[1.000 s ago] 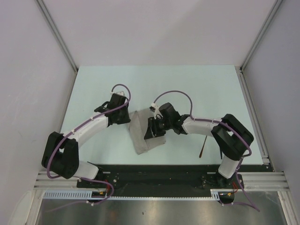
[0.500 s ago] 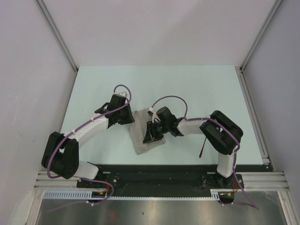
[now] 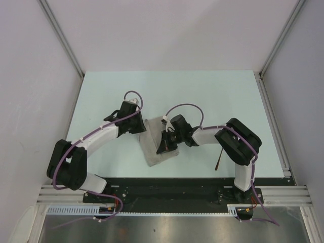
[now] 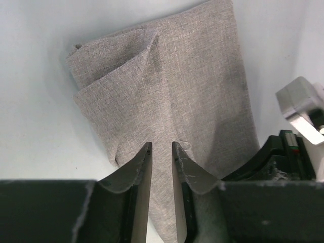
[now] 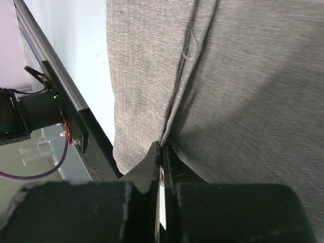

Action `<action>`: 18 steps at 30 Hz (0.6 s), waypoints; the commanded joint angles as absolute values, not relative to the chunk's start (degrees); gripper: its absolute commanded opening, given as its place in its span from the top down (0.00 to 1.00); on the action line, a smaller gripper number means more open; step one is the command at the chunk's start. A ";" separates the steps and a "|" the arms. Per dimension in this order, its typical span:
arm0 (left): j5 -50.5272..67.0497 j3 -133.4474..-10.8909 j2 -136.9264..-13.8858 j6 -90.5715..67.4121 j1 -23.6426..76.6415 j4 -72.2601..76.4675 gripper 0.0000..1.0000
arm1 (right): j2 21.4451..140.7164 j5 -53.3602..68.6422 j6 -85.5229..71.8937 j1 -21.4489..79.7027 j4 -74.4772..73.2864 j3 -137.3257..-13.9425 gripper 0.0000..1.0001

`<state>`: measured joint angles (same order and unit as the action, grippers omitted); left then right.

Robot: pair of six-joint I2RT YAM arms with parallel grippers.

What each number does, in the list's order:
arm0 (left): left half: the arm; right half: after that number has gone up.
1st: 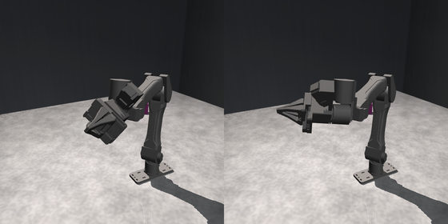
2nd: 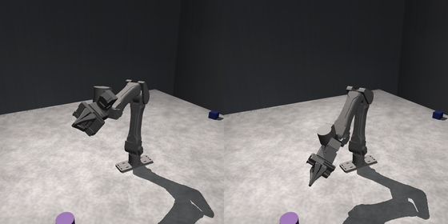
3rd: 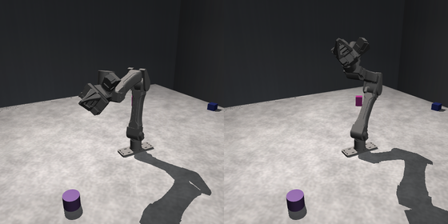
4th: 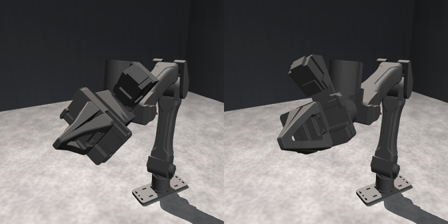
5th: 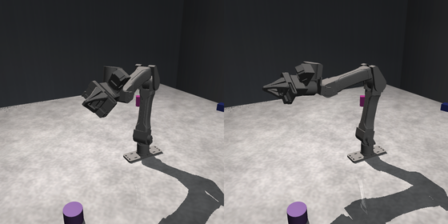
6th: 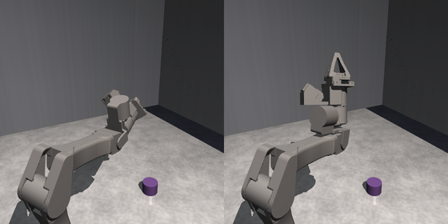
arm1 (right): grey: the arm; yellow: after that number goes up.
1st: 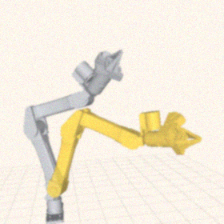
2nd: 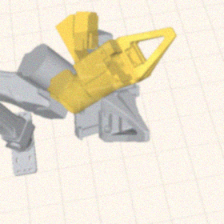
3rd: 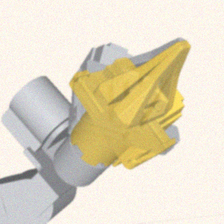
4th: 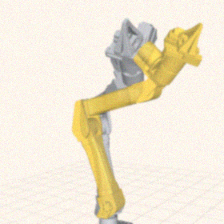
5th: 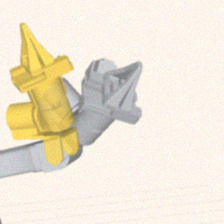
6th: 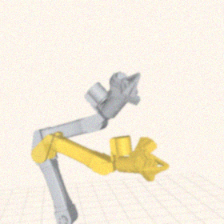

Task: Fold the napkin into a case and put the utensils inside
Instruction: Smooth out the 2/3-rectangle-folded napkin at the center of the board.

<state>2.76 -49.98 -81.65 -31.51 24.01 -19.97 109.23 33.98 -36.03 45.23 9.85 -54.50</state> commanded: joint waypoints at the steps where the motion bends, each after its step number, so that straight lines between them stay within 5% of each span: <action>1: 0.62 -52.65 -83.41 -32.17 23.91 -18.19 0.75 | 105.82 34.45 -35.51 43.77 10.29 -53.61 1.00; 18: -6.06 -56.77 -86.83 -30.85 22.33 -19.42 0.77 | 105.82 34.45 -35.24 42.19 10.72 -51.59 1.00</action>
<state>-3.95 -53.60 -84.68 -31.92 23.24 -19.79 107.24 33.91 -35.99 42.72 9.52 -51.64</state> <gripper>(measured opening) 0.233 0.017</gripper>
